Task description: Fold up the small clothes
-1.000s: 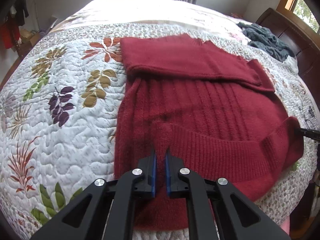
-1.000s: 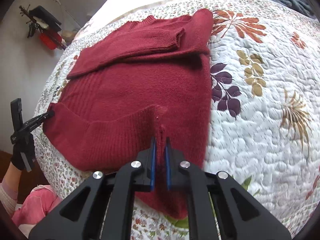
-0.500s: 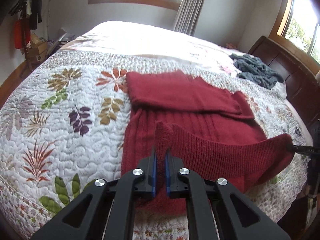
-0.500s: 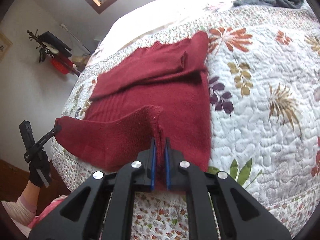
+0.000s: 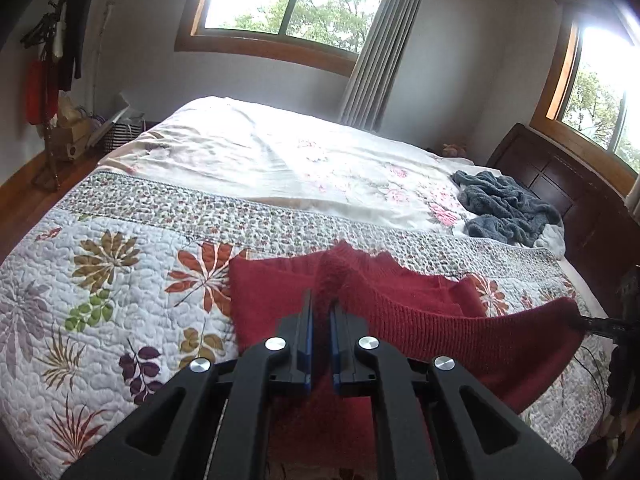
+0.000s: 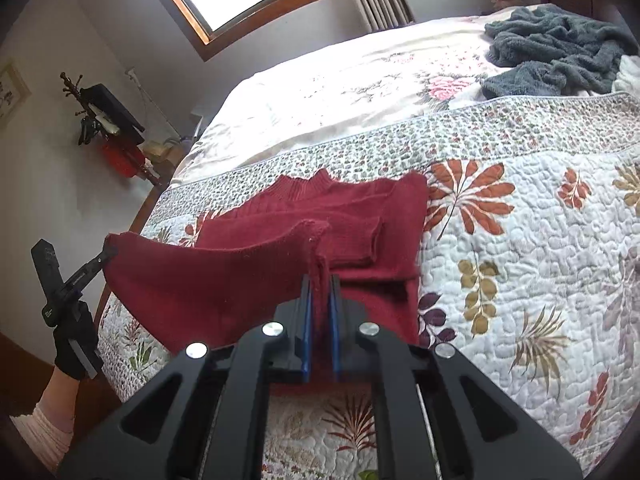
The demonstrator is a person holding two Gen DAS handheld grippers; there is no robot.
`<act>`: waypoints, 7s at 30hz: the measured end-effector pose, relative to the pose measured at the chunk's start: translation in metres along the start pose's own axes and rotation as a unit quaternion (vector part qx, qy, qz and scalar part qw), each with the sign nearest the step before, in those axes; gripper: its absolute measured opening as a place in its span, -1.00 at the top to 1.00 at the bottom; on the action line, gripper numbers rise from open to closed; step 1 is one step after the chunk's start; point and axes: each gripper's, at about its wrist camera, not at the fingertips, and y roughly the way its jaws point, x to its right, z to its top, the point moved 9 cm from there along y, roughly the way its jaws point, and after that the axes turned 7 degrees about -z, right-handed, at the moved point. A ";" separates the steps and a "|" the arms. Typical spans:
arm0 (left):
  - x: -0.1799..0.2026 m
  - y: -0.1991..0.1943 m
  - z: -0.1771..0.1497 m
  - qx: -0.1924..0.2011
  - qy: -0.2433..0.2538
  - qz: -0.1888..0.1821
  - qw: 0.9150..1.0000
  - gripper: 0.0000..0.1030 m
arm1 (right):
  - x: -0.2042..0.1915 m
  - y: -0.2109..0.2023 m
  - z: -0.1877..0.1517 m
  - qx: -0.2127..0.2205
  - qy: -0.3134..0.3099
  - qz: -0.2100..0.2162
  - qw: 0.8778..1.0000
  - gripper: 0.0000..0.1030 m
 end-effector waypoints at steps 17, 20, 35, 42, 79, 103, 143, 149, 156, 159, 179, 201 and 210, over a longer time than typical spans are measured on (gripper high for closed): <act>-0.049 0.122 0.093 0.015 -0.025 0.050 0.998 0.88 | 0.034 0.100 0.139 -0.004 0.023 -0.067 0.997 0.91; -0.059 0.151 0.089 -0.003 -0.019 0.065 0.998 0.88 | 0.042 0.129 0.149 -0.018 0.026 -0.083 0.996 0.91; -0.117 0.254 0.027 -0.111 -0.025 0.134 0.984 0.75 | 0.089 0.223 0.119 -0.092 0.052 -0.124 0.987 0.94; -0.140 0.232 0.034 -0.092 -0.052 0.156 0.982 0.45 | 0.099 0.224 0.076 -0.122 0.069 -0.107 0.984 0.65; -0.035 0.188 -0.090 -0.171 0.009 0.098 0.980 0.15 | 0.086 0.176 -0.084 -0.192 0.038 -0.077 0.978 0.87; -0.016 0.181 -0.075 -0.146 0.018 0.102 0.984 0.12 | 0.109 0.213 -0.007 -0.163 0.114 -0.006 0.980 -0.17; -0.003 0.235 -0.088 -0.172 0.059 0.102 0.978 0.04 | 0.100 0.243 -0.023 -0.160 0.135 0.002 0.978 0.72; -0.004 0.239 -0.088 -0.174 0.054 0.101 0.978 0.03 | 0.096 0.242 -0.017 -0.177 0.157 -0.016 0.971 0.73; -0.005 0.226 -0.076 -0.182 0.014 0.067 0.981 0.03 | 0.061 0.216 0.015 -0.165 0.126 -0.047 0.977 0.74; -0.007 0.219 -0.071 -0.178 0.002 0.058 0.982 0.03 | 0.033 0.210 0.028 -0.164 0.096 -0.064 0.980 0.74; -0.024 0.205 -0.058 -0.176 -0.039 0.028 0.983 0.03 | -0.094 0.256 0.018 -0.186 -0.047 -0.127 0.973 0.71; 0.015 0.219 -0.057 -0.193 -0.110 -0.091 0.971 -0.01 | -0.075 0.192 0.034 -0.151 0.017 -0.067 0.986 0.23; 0.069 0.257 -0.064 -0.221 -0.144 -0.160 0.951 -0.20 | 0.018 0.203 -0.010 -0.161 0.039 -0.142 0.976 0.23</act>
